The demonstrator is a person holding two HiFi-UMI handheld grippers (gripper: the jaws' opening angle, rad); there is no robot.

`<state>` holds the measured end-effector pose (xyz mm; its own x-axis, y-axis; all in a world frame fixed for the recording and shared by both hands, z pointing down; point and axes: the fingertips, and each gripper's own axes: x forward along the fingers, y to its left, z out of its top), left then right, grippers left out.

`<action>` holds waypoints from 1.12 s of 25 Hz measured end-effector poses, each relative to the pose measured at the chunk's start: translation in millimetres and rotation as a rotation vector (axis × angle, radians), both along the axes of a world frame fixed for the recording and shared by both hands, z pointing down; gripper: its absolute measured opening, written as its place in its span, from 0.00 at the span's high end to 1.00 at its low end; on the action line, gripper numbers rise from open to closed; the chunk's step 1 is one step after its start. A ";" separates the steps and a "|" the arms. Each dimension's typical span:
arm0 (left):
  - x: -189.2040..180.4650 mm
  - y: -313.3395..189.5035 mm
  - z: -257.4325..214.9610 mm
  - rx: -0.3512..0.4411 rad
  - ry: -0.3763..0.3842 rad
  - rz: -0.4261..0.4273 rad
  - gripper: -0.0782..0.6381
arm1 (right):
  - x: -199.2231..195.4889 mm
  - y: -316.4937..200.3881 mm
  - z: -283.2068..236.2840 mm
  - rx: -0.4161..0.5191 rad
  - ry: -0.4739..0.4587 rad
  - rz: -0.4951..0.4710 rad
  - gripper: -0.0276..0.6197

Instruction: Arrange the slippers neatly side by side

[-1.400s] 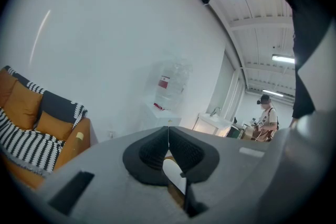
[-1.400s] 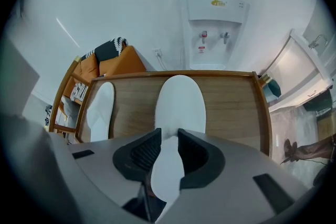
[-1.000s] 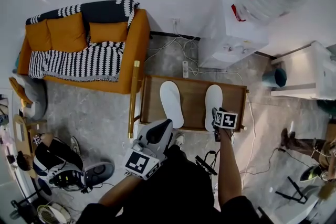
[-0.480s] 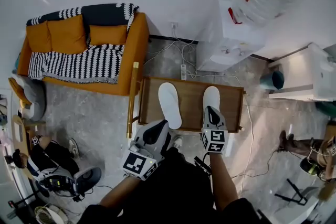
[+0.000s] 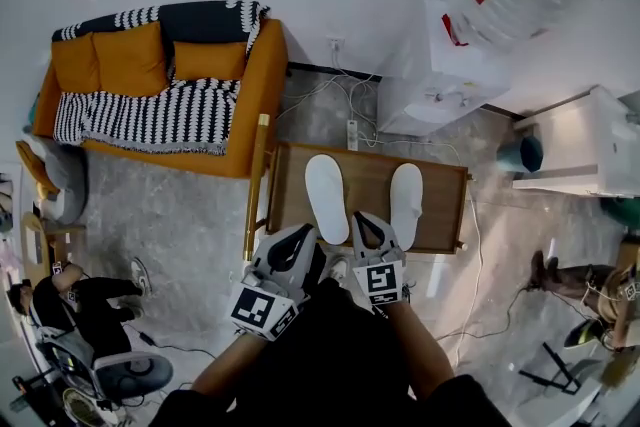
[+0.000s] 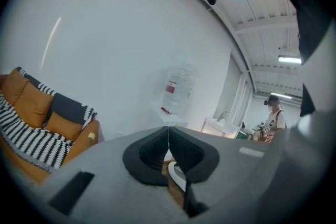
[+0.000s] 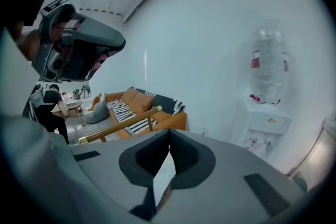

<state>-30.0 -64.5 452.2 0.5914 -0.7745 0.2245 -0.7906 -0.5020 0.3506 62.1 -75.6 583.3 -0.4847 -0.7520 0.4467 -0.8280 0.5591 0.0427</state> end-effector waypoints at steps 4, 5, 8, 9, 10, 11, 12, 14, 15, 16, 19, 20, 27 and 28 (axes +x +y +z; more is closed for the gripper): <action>-9.7 -3.3 3.2 -0.005 -0.002 -0.019 0.87 | -15.1 -7.0 13.7 -0.051 0.021 -0.018 0.94; -12.1 -4.6 4.2 -0.007 -0.002 -0.023 0.87 | -18.2 -9.9 18.0 -0.070 0.022 -0.018 0.94; -17.6 -9.1 7.7 -0.015 -0.003 -0.033 0.87 | -26.5 -18.2 35.0 -0.139 0.033 -0.016 0.93; -19.2 -10.7 8.7 -0.018 -0.003 -0.036 0.87 | -29.3 -20.1 42.8 -0.170 0.037 -0.019 0.93; -20.9 -12.3 9.7 -0.021 -0.003 -0.038 0.87 | -32.1 -21.6 51.8 -0.206 0.041 -0.021 0.91; -22.6 -13.7 10.7 -0.024 -0.002 -0.041 0.87 | -34.8 -22.7 61.9 -0.247 0.044 -0.023 0.85; -24.1 -15.1 11.8 -0.027 -0.002 -0.043 0.87 | -37.4 -23.5 72.7 -0.290 0.049 -0.026 0.78; -26.5 -17.9 13.9 -0.031 -0.002 -0.047 0.87 | -41.1 -24.9 95.3 -0.371 0.063 -0.026 0.75; -27.4 -19.2 15.0 -0.033 -0.002 -0.049 0.87 | -41.7 -25.5 106.5 -0.406 0.074 -0.022 0.74; -28.1 -20.2 16.3 -0.035 -0.001 -0.050 0.87 | -41.6 -26.0 117.1 -0.437 0.088 -0.016 0.74; -29.9 -22.5 20.5 -0.044 0.001 -0.054 0.87 | -40.3 -27.9 142.4 -0.510 0.109 0.008 0.73; -30.3 -23.2 22.0 -0.047 0.002 -0.055 0.87 | -40.0 -29.5 148.9 -0.523 0.112 0.015 0.72; -32.9 -29.0 30.1 -0.075 0.009 -0.057 0.87 | -40.2 -32.5 183.1 -0.610 0.155 0.039 0.68; -33.7 -29.9 30.9 -0.078 0.009 -0.058 0.87 | -40.3 -34.0 187.3 -0.612 0.158 0.041 0.68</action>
